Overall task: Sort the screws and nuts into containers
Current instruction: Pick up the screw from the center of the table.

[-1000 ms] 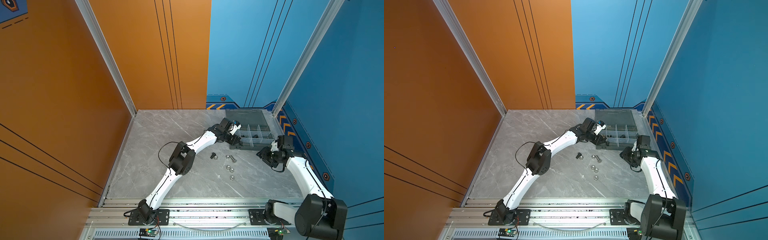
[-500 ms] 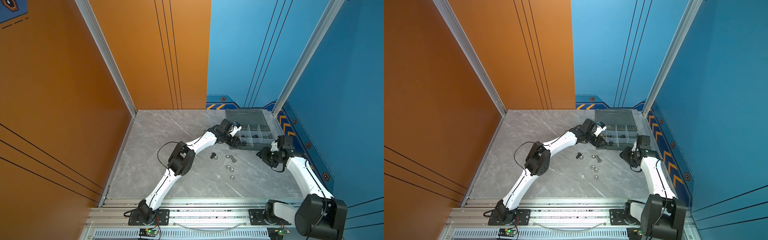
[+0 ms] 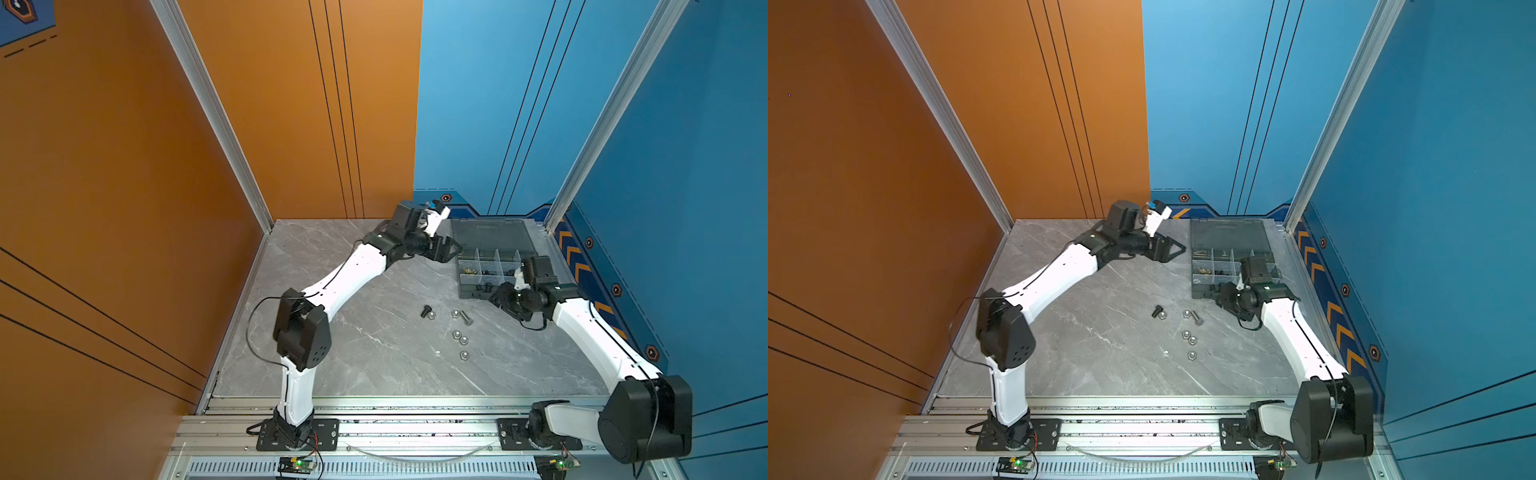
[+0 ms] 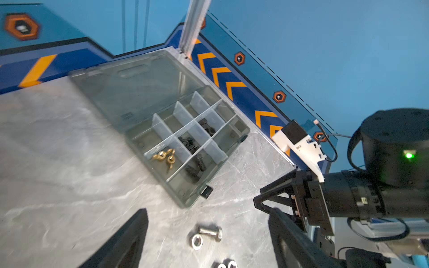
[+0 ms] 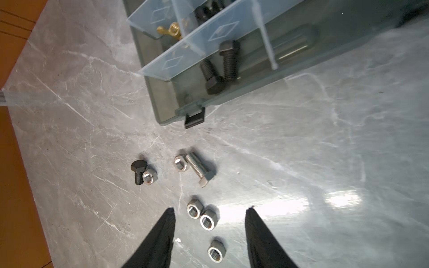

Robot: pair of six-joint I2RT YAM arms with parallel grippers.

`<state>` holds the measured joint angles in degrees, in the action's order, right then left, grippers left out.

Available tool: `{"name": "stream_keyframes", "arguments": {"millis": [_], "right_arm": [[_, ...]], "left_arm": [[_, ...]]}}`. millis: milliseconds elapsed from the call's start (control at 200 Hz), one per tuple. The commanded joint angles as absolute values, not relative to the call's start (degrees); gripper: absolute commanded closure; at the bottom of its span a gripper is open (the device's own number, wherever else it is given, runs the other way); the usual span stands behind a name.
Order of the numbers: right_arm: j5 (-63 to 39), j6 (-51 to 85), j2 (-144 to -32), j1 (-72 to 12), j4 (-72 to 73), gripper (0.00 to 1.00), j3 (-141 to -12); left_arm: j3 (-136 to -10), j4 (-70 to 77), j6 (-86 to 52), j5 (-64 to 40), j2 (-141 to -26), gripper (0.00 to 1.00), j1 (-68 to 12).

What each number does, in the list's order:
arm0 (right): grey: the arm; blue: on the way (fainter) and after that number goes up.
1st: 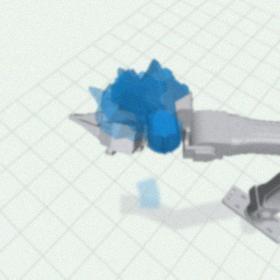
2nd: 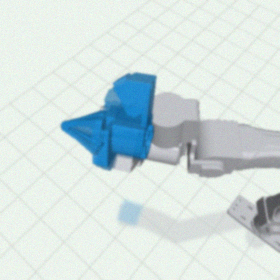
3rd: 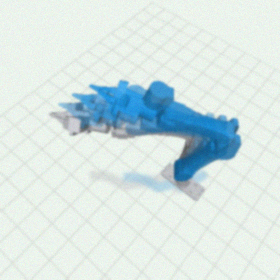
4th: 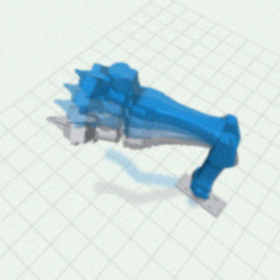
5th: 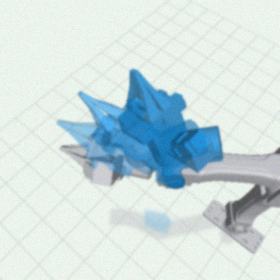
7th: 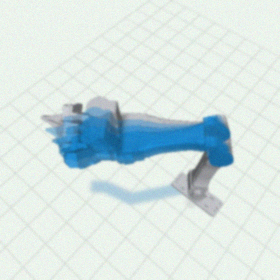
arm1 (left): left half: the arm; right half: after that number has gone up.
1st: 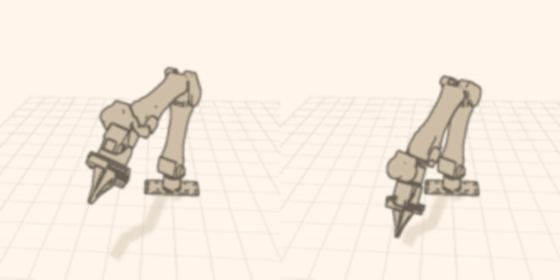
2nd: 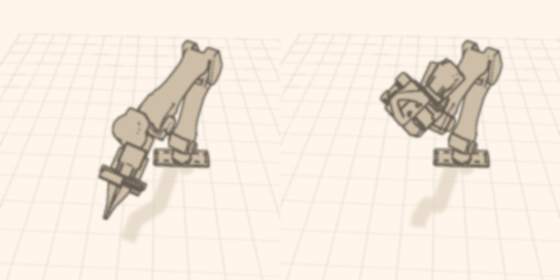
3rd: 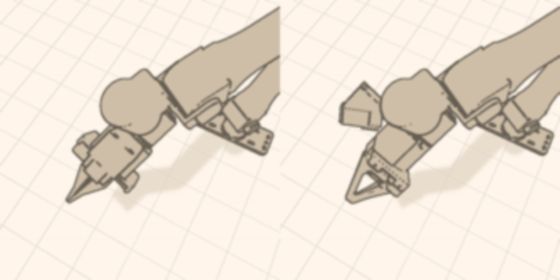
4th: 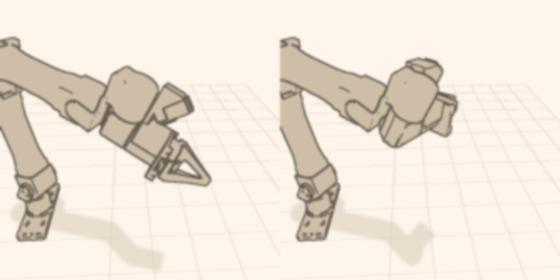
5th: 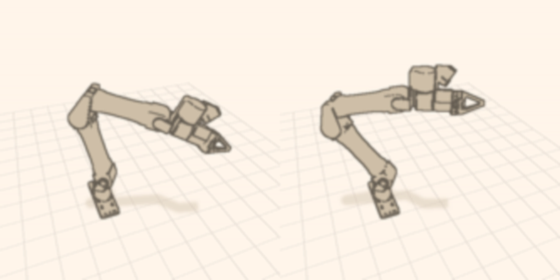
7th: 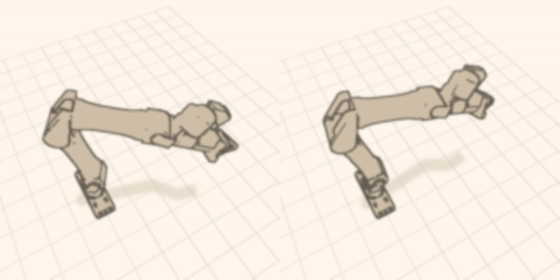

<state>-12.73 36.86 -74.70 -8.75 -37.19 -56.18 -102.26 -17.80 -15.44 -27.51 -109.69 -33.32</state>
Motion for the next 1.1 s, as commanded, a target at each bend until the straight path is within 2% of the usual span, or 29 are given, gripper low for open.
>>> {"name": "stream_keyframes", "arguments": {"millis": [0, 40, 245, 486, 716, 1096], "right_arm": [[-5.3, 45.1, -77.8, -15.2, -36.2, 0.48, -59.1], [-4.3, 46.9, -79.3, -17.6, -35.5, 0.48, -60.0], [-1.2, 50.9, -91.4, -27.6, -34.6, 0.47, -67.9], [-2.3, 52.9, -105.1, -33.5, -33.1, 0.47, -76.9], [-2.7, 53.5, -111.7, -35.3, -33.3, 0.48, -81.2], [-2.3, 52.7, -114.7, -35.6, -34.3, 0.49, -82.2]], "left_arm": [[-91.7, -18.6, -22.7, -27.2, -106.4, 0.04, -29.8], [-87.8, -18.3, -23.3, -26.4, -104.5, 0.00, -28.7], [-71.9, -17.4, -25.1, -22.6, -95.9, 0.02, -25.5], [-61.8, -17.6, -25.6, -20.3, -88.5, 0.02, -22.6], [-56.5, -18.7, -25.2, -19.2, -84.8, 0.02, -21.4], [-56.6, -18.3, -25.3, -19.5, -85.5, 0.02, -21.7]]}}
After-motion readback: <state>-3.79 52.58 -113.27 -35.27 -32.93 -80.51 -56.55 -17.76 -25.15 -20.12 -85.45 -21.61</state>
